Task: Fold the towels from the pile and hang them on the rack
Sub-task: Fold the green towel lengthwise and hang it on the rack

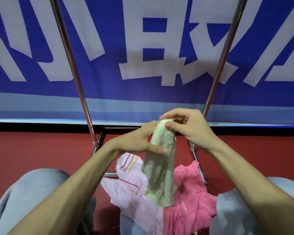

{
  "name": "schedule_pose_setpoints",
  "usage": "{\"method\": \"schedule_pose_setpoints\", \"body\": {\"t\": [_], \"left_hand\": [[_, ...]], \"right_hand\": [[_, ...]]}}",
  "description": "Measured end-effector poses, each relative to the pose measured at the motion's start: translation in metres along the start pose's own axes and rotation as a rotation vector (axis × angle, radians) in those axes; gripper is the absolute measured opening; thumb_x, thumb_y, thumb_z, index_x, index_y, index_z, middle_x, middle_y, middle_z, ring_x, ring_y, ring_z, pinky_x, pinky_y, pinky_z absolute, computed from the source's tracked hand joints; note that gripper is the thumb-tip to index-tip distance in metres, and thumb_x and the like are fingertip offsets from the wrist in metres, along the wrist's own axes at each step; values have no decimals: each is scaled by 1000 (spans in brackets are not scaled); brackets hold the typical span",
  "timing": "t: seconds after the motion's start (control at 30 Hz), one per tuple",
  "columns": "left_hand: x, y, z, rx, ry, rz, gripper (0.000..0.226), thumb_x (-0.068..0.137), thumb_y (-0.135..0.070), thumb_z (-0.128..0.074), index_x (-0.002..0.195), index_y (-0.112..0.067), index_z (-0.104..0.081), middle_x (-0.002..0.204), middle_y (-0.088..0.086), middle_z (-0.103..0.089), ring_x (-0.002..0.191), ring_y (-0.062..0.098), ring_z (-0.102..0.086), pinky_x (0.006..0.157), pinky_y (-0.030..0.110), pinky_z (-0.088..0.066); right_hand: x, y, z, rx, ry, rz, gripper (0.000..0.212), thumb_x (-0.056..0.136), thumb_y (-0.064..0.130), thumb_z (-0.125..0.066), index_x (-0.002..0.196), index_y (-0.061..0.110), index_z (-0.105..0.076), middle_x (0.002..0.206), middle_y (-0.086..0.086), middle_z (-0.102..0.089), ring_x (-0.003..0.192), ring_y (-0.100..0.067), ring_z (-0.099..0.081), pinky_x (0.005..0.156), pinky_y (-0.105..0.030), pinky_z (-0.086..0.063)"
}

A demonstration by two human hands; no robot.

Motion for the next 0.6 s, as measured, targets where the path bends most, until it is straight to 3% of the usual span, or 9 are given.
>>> {"method": "schedule_pose_setpoints", "body": {"t": [0.2, 0.27, 0.33, 0.4, 0.5, 0.6], "left_hand": [[5, 2, 6, -362, -59, 87, 50, 78, -21, -75, 126, -19, -58, 124, 7, -64, 116, 20, -60, 103, 41, -45], [4, 0, 10, -456, -112, 68, 41, 81, -15, -71, 119, -7, -59, 112, 11, -67, 106, 18, -62, 95, 34, -49], [2, -5, 14, -503, -160, 41, 27, 87, -10, -65, 111, -1, -60, 101, 6, -66, 97, 12, -61, 86, 24, -47], [0, -7, 14, -496, -169, 35, 25, 89, -7, -61, 114, -5, -60, 103, 5, -68, 98, 12, -62, 86, 22, -48], [-2, -3, 15, -316, -183, 25, 32, 86, -14, -68, 117, -19, -62, 103, 12, -70, 94, 13, -62, 86, 31, -49], [-3, 2, 21, -108, -265, 24, 19, 81, -22, -74, 99, -22, -67, 90, 9, -65, 81, 12, -56, 79, 39, -48]], "right_hand": [[-2, 2, 16, 54, -97, 5, 14, 84, -2, -65, 92, 8, -70, 76, 0, -69, 61, 0, -60, 55, -12, -44], [-1, 3, 21, -10, -155, 30, 16, 84, -3, -64, 89, 11, -70, 78, 2, -69, 62, 2, -60, 57, -11, -42], [-1, 3, 26, -95, -234, 54, 22, 83, 0, -65, 83, 21, -70, 79, 6, -71, 67, -1, -60, 62, -19, -45], [-1, 3, 29, -172, -301, 68, 24, 82, 4, -67, 80, 28, -70, 77, 12, -71, 71, -4, -61, 70, -25, -47], [-2, 2, 31, -281, -351, 81, 20, 82, 9, -68, 82, 28, -72, 70, 24, -66, 66, 3, -56, 67, -14, -42], [-1, 1, 27, -396, -329, 86, 15, 84, 11, -67, 92, 21, -74, 79, 17, -69, 68, 7, -55, 68, -7, -39]]}}
Point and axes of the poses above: each hand's wrist, its own x-axis towards the middle knuckle, its own z-axis out of the back of the hand, y = z × x, the point moved 6 cm from there along x, towards the middle knuckle
